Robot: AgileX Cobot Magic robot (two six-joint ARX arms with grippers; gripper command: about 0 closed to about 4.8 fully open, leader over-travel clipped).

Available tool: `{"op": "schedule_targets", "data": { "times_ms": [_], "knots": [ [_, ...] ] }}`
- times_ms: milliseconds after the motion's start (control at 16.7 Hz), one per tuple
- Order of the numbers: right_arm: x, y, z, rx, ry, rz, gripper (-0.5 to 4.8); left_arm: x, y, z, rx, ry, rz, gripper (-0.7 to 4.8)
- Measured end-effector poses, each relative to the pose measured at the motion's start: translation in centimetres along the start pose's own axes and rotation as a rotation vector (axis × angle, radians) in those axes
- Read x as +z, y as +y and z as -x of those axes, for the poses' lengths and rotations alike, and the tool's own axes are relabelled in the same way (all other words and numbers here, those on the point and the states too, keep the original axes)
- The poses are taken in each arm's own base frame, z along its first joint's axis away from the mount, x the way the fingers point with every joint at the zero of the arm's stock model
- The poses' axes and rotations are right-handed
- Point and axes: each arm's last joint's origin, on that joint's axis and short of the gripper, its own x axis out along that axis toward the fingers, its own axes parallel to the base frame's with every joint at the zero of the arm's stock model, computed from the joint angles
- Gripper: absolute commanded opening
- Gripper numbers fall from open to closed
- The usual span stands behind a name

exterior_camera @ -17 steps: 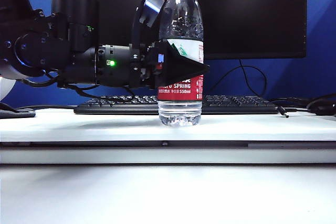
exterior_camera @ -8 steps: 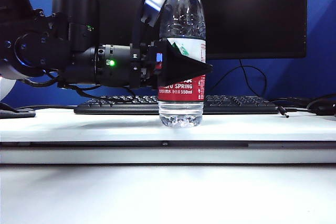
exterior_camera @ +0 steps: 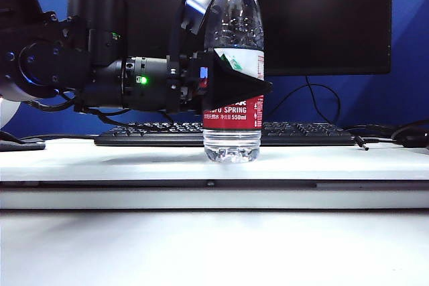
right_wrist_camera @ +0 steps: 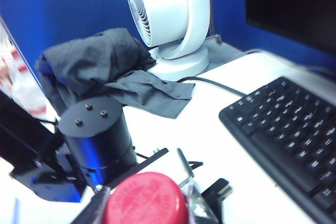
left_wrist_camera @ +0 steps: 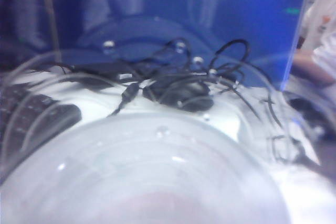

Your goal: Unscrew the cap from the plastic bottle on the table.

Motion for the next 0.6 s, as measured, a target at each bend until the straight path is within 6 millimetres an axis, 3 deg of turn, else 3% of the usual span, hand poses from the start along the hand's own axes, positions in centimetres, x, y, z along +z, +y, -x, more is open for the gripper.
{"op": "schedule_targets", "data": {
  "times_ms": [180, 359, 479, 598],
  "knots": [
    [0.1, 0.3, 0.3, -0.043, -0.006, -0.041, 2.32, 0.0, 0.0, 0.0, 0.007, 0.0, 0.0, 2.72],
    [-0.5, 1.0, 1.2, -0.108, 0.04, -0.109, 2.37, 0.0, 0.1, 0.0, 0.022, 0.001, 0.004, 2.72],
    [-0.1, 1.6, 1.9, -0.134, 0.021, -0.112, 2.76, 0.0, 0.1, 0.0, 0.032, 0.001, 0.003, 2.72],
    [0.9, 2.6, 2.9, -0.167, -0.037, -0.101, 2.79, 0.0, 0.1, 0.0, 0.033, 0.001, 0.003, 2.72]
  ]
}}
